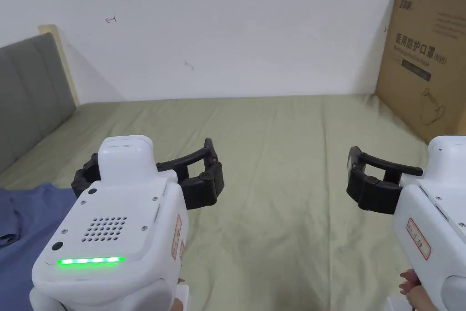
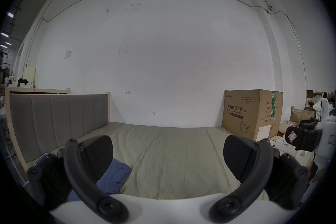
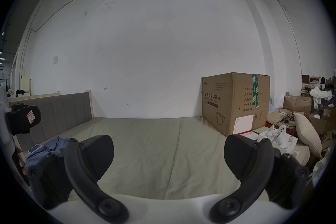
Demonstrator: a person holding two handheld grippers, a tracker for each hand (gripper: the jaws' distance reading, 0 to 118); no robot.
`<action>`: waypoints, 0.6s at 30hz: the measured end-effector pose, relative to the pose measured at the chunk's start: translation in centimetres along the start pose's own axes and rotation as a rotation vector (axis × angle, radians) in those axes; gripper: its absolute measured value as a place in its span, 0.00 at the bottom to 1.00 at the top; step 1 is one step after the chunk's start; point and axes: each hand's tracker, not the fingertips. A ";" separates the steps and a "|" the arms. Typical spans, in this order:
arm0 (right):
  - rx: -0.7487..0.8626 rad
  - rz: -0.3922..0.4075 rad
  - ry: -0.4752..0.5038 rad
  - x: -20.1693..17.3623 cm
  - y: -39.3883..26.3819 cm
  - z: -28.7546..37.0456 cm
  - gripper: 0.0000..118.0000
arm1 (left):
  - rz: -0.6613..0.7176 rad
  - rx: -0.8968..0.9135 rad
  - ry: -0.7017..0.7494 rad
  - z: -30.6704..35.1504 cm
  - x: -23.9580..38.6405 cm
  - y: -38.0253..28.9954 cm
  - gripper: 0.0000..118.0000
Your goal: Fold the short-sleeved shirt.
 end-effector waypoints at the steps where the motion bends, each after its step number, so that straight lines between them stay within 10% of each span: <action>1: 0.000 0.001 0.001 -0.1 0.1 0.0 1.00 | 0.000 0.001 -0.001 0.0 0.0 0.0 1.00; 13: 0.010 -0.070 -0.001 0.2 0.7 -0.1 1.00 | -0.115 0.015 0.049 0.0 0.1 1.0 1.00; 15: -0.003 -0.217 0.002 1.6 0.6 -0.4 1.00 | -0.308 0.069 0.101 0.1 1.0 1.8 1.00; 18: -0.068 -0.674 0.012 5.4 -0.6 -1.2 1.00 | -0.759 0.155 0.177 -0.4 3.4 2.0 1.00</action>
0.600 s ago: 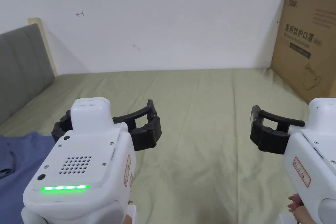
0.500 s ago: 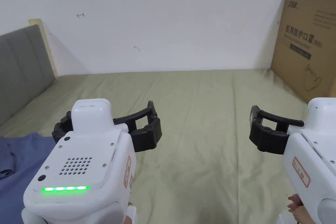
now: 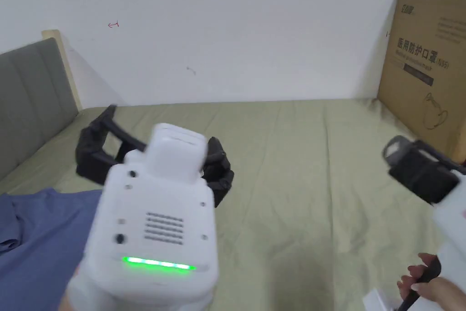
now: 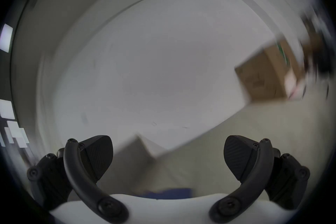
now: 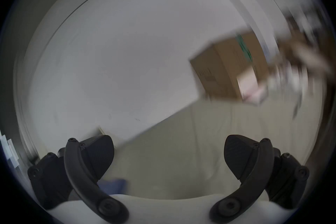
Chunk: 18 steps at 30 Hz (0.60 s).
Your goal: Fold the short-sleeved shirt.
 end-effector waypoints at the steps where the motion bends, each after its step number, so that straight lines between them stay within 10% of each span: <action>1: -0.042 -0.305 -0.024 2.5 -0.1 -0.1 1.00 | -0.204 0.050 0.025 0.0 1.2 0.1 1.00; 3: -0.027 -0.899 -0.042 7.0 -2.2 0.4 1.00 | -0.706 0.184 0.095 0.3 4.5 -0.9 1.00; 4: -0.088 -1.017 -0.084 8.2 -3.6 0.4 1.00 | -0.909 0.257 0.129 0.3 5.8 -1.8 1.00; 6: -0.217 -1.046 -0.134 9.8 -5.1 -0.6 1.00 | -1.031 0.300 0.071 0.1 7.1 -2.5 1.00; 10: -0.192 -1.006 -0.051 8.9 -4.8 -1.7 1.00 | -0.524 0.062 -0.098 -2.1 5.2 -1.5 1.00; 13: -0.063 -0.568 0.013 4.6 0.0 -1.9 1.00 | -0.029 -0.133 -0.159 -4.1 1.6 -0.7 1.00; 18: 0.230 0.525 -0.060 -4.9 0.7 0.5 1.00 | 0.694 -0.216 -0.180 -3.5 -4.0 -3.0 1.00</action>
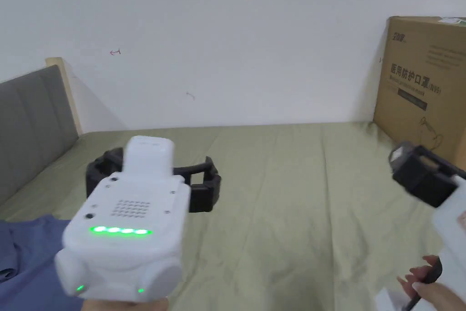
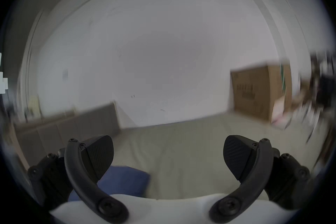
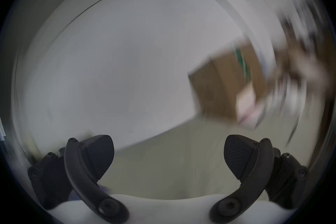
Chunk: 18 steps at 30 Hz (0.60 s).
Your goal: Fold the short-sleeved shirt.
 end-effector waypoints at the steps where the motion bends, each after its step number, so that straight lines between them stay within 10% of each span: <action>1: 0.043 0.180 -0.040 -1.4 -0.4 0.6 1.00 | 0.077 0.019 0.002 0.6 -0.7 -0.3 1.00; 3: 0.054 0.392 -0.153 -2.6 -2.2 0.5 1.00 | 0.147 0.045 0.069 0.6 -1.0 -2.0 1.00; 7: -0.121 0.091 -0.076 -0.5 -2.7 -0.4 1.00 | 0.173 0.022 0.142 2.0 -1.7 -3.4 1.00; 18: -0.058 0.143 0.023 -1.0 -2.9 0.9 1.00 | 0.042 0.046 0.120 2.6 -1.4 -3.2 1.00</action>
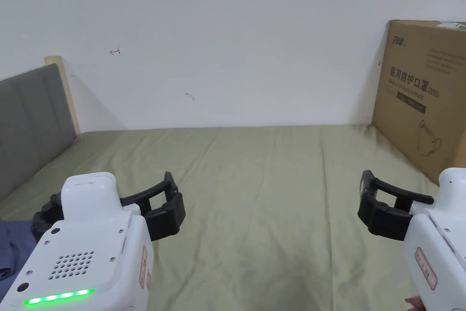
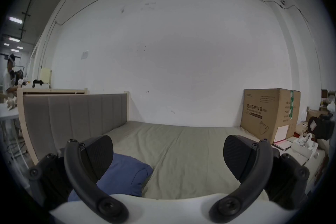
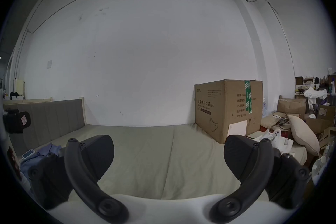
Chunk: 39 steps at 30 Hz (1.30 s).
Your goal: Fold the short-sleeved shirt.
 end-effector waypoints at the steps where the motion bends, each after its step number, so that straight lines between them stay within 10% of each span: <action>1: 0.004 0.008 0.016 -0.1 0.0 0.1 1.00 | -0.012 0.005 -0.017 0.1 0.2 0.0 1.00; 34: 0.034 0.031 0.062 -1.2 -0.3 1.3 0.99 | -0.002 -0.038 -0.114 0.2 1.8 0.1 0.94; 36: 0.017 0.040 0.043 -1.6 -0.4 1.1 0.69 | 0.013 -0.047 -0.133 0.2 1.9 0.0 0.37; 37: 0.017 0.044 0.043 -1.7 -0.5 1.1 0.25 | 0.009 -0.048 -0.132 0.1 2.0 -0.1 0.00; 38: 0.024 0.051 0.043 -2.0 -0.6 1.1 0.00 | -0.029 -0.092 -0.100 -0.2 2.4 -0.1 0.00; 39: -0.010 0.092 0.005 -2.2 -0.6 0.7 0.00 | -0.081 -0.143 -0.053 -0.4 2.6 -0.5 0.00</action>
